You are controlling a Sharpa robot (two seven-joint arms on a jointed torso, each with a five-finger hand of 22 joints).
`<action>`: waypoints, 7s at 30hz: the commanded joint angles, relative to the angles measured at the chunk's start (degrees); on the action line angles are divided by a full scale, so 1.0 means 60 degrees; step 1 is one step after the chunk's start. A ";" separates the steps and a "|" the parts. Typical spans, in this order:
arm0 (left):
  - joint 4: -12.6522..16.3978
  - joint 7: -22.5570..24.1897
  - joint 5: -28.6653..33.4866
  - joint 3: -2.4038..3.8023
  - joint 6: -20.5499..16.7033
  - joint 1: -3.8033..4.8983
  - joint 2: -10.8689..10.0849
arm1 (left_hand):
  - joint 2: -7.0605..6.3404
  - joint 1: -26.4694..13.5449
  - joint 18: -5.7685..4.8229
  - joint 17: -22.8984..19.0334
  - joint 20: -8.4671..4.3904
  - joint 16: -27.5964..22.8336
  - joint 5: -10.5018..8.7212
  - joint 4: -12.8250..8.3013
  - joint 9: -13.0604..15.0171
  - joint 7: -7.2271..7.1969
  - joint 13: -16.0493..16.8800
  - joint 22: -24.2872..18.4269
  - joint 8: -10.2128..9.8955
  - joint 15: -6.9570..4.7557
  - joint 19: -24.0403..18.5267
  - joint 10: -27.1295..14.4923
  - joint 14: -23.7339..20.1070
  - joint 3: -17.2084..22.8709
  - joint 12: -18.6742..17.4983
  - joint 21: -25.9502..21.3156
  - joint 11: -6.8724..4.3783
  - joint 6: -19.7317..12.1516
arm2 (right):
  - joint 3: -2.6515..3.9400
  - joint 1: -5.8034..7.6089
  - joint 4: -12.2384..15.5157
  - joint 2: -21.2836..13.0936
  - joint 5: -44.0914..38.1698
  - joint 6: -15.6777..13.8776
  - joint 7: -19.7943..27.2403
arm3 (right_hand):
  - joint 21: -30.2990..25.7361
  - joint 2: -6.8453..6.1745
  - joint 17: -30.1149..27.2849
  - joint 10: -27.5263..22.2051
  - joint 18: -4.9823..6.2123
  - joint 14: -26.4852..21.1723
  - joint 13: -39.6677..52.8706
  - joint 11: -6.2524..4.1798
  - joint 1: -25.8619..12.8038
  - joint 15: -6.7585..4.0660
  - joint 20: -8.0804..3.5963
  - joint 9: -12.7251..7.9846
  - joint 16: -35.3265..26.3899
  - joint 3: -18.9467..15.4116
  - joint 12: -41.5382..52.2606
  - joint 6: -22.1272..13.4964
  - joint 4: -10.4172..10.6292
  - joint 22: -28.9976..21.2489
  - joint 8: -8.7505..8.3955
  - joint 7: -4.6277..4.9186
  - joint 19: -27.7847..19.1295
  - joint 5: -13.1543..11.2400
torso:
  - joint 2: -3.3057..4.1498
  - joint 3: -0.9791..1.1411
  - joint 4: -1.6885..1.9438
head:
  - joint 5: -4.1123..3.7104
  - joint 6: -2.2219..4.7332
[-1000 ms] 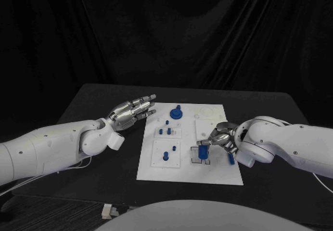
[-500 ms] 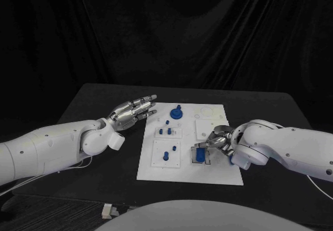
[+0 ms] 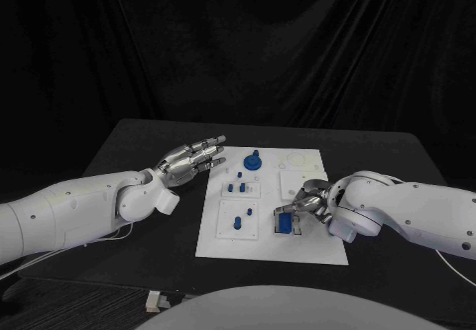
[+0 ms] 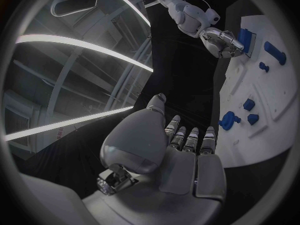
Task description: Assemble the parts on the task board
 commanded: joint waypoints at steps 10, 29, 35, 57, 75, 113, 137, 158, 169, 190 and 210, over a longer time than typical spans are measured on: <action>-0.0028 0.0029 0.0052 0.0010 0.0197 -0.0033 0.0034 | 0.0098 0.0011 0.0107 -0.0014 0.0061 -0.0035 0.0063 -0.0042 0.0004 0.0028 0.0007 -0.0010 0.0044 0.0052 0.0030 0.0016 0.0014 0.0003 0.0039 -0.0010 0.0053 -0.0042 | 0.0002 -0.0038 -0.0062 0.0131 -0.0176 0.0405 -0.0076 | -0.0100 0.0019 0.1262 0.1002 0.0186 0.0767 0.2514 0.0073 -0.0306 0.0079 0.0104 -0.0092 -0.0078 -0.0497 0.0034 -0.0171 0.0201 0.1864 0.0166 0.0004 0.0163 -0.1019 | 0.0000 -0.0002 0.0000 | 0.0029 -0.0002; -0.0042 -0.0013 0.0052 0.0010 0.0255 -0.0102 0.0026 | 0.0116 0.0003 0.0100 -0.0014 0.0070 -0.0035 0.0064 -0.0042 0.0003 0.0038 0.0007 -0.0013 0.0047 0.0079 0.0029 0.0013 0.0014 0.0009 0.0038 -0.0011 0.0057 -0.0056 | 0.0002 -0.0051 -0.0076 0.0203 -0.0382 0.0416 -0.0071 | -0.0248 -0.0068 0.1038 0.1002 0.0217 0.0726 0.2514 0.0100 -0.0491 0.0099 0.0121 -0.0199 -0.0171 -0.1079 0.0034 -0.0363 0.0549 0.1821 0.0269 0.0039 0.0117 -0.2053 | -0.0003 -0.0001 0.0001 | 0.0052 -0.0002; -0.0036 -0.0012 0.0052 0.0010 0.0259 -0.0116 0.0018 | 0.0116 0.0003 0.0100 -0.0014 0.0070 -0.0035 0.0064 -0.0042 0.0003 0.0038 0.0007 -0.0013 0.0047 0.0079 0.0029 0.0013 0.0014 0.0009 0.0038 -0.0011 0.0057 -0.0056 | 0.0002 -0.0052 -0.0035 0.0148 -0.0385 0.0393 -0.0030 | -0.0296 -0.0401 0.0953 0.1002 0.0224 0.0713 0.2514 0.0151 -0.0541 0.0140 0.0155 -0.0174 -0.0205 -0.1397 0.0034 -0.0717 0.1144 0.1811 0.0445 0.0098 0.0107 -0.2738 | -0.0006 0.0002 0.0003 | 0.0059 -0.0002; 0.0030 0.0108 0.0052 0.0010 0.0159 -0.0127 -0.0114 | 0.0102 -0.0006 0.0088 -0.0014 0.0087 -0.0035 0.0066 -0.0053 0.0007 0.0046 0.0013 0.0015 0.0065 0.0111 0.0036 0.0029 0.0014 0.0002 0.0045 -0.0003 0.0066 -0.0037 | 0.0005 0.1611 0.1279 -0.1544 -0.0596 0.0657 0.0214 | -0.0041 0.0349 0.1178 0.1002 0.0165 0.0760 0.2514 0.0147 0.0732 0.0137 0.0143 -0.0105 -0.0081 -0.1946 0.0034 -0.1184 0.0514 0.1895 0.1430 0.0080 0.0233 0.0415 | -0.0010 0.0002 0.0003 | 0.0030 -0.0002; 0.0037 0.0101 0.0053 0.0010 0.0159 -0.0128 -0.0074 | 0.0082 -0.0007 0.0083 -0.0014 0.0099 -0.0035 0.0077 -0.0076 0.0013 0.0069 0.0023 0.0008 0.0093 0.0120 0.0036 0.0057 0.0014 -0.0006 0.0058 -0.0005 0.0093 0.0002 | 0.0001 0.1064 0.1274 -0.2054 -0.3446 0.1708 -0.0178 | 0.0002 0.0540 0.0594 0.1002 0.0164 0.0655 0.2514 -0.0223 0.0929 -0.0165 -0.0086 -0.0141 -0.0311 -0.1923 0.0034 0.0298 0.0445 0.1905 0.1852 -0.0376 0.0247 0.0399 | 0.0007 -0.0006 -0.0001 | -0.0304 -0.0002; 0.0029 0.0115 0.0052 0.0010 0.0179 -0.0138 -0.0061 | 0.0081 0.0002 0.0078 -0.0014 0.0102 -0.0035 0.0092 -0.0111 0.0011 0.0091 0.0041 0.0002 0.0105 0.0120 0.0035 0.0112 0.0014 0.0001 0.0083 -0.0006 0.0141 -0.0008 | -0.0001 0.0182 0.1096 -0.2022 -0.5772 0.2283 -0.0376 | -0.0108 0.0679 0.0221 0.1002 0.0173 0.0616 0.2514 -0.0080 0.0475 -0.0121 -0.0100 -0.0670 -0.0471 -0.2102 0.0034 0.0284 0.0808 0.1879 0.0601 -0.0187 0.0217 -0.0150 | 0.0002 -0.0006 0.0004 | -0.1168 -0.0002; 0.0005 0.0103 0.0052 0.0010 0.0238 -0.0147 -0.0010 | 0.0077 0.0003 0.0077 -0.0014 0.0103 -0.0035 0.0098 -0.0128 0.0009 0.0103 0.0040 0.0004 0.0108 0.0124 0.0036 0.0111 0.0014 0.0003 0.0083 -0.0005 0.0151 -0.0019 | -0.0001 -0.0038 0.0892 -0.1812 -0.5855 0.2731 -0.0413 | -0.0197 0.0663 0.0056 0.1002 0.0192 0.0588 0.2514 -0.0035 0.1143 -0.0046 -0.0017 -0.1323 -0.0531 -0.1860 0.0034 0.0559 0.0195 0.1857 -0.0149 -0.0129 0.0196 -0.0058 | 0.0001 -0.0005 0.0001 | -0.1123 -0.0002; -0.0022 0.0091 0.0051 0.0010 0.0311 -0.0169 0.0024 | 0.0075 0.0008 0.0076 -0.0014 0.0106 -0.0035 0.0108 -0.0141 0.0008 0.0106 0.0040 0.0003 0.0109 0.0128 0.0035 0.0110 0.0014 0.0006 0.0083 -0.0005 0.0156 -0.0024 | -0.0001 -0.0377 0.0808 -0.1519 -0.5756 0.2333 -0.0325 | -0.0562 0.0488 -0.0207 0.1002 0.0264 0.0533 0.2514 0.0216 0.2726 0.0125 0.0122 -0.2148 -0.0646 0.0182 0.0034 0.0546 -0.1787 0.1763 -0.1011 0.0153 0.0067 0.0389 | 0.0000 -0.0005 0.0001 | -0.1026 -0.0002; -0.0038 0.0064 0.0051 0.0010 0.0324 -0.0188 0.0029 | 0.0090 0.0021 0.0074 -0.0014 0.0109 -0.0035 0.0131 -0.0165 0.0007 0.0110 0.0040 -0.0001 0.0109 0.0131 0.0035 0.0110 0.0014 0.0023 0.0082 -0.0006 0.0163 -0.0037 | 0.0003 -0.0381 0.1024 -0.1639 -0.4355 0.0970 -0.0090 | -0.0528 0.0072 -0.0121 0.1002 0.0255 0.0550 0.2514 0.0259 0.1681 0.0163 0.0165 -0.2331 -0.0591 0.2685 0.0034 0.0791 -0.2798 0.1783 -0.0999 0.0222 0.0091 0.1580 | 0.0000 -0.0004 0.0000 | -0.0945 -0.0002; -0.0047 0.0003 0.0052 0.0011 0.0328 -0.0201 0.0026 | 0.0104 0.0027 0.0074 -0.0014 0.0109 -0.0035 0.0140 -0.0176 0.0006 0.0112 0.0041 -0.0004 0.0110 0.0129 0.0034 0.0115 0.0014 0.0035 0.0084 -0.0007 0.0168 -0.0042 | 0.0005 -0.0072 0.1060 -0.1603 0.0058 -0.0145 0.0049 | -0.0387 0.0059 0.0005 0.1002 0.0226 0.0579 0.2514 0.0243 0.1213 0.0148 0.0160 -0.2358 -0.0521 0.3062 0.0034 0.0855 -0.2815 0.1822 -0.0944 0.0192 0.0146 0.1478 | -0.0001 -0.0004 0.0000 | -0.0897 -0.0002; -0.0047 -0.0003 0.0052 0.0011 0.0360 -0.0202 0.0043 | 0.0114 0.0029 0.0075 -0.0014 0.0108 -0.0035 0.0146 -0.0191 0.0009 0.0121 0.0045 0.0001 0.0121 0.0123 0.0035 0.0125 0.0014 0.0045 0.0089 -0.0006 0.0179 -0.0026 | 0.0002 -0.0106 0.0549 -0.1000 0.0782 -0.0254 -0.0057 | -0.0580 0.0136 -0.0103 0.1002 0.0270 0.0552 0.2514 0.0165 0.0871 0.0117 0.0141 -0.2268 -0.0562 0.3000 0.0034 0.0796 -0.2692 0.1758 -0.0749 0.0101 0.0065 0.0815 | -0.0001 -0.0004 0.0001 | -0.0869 -0.0002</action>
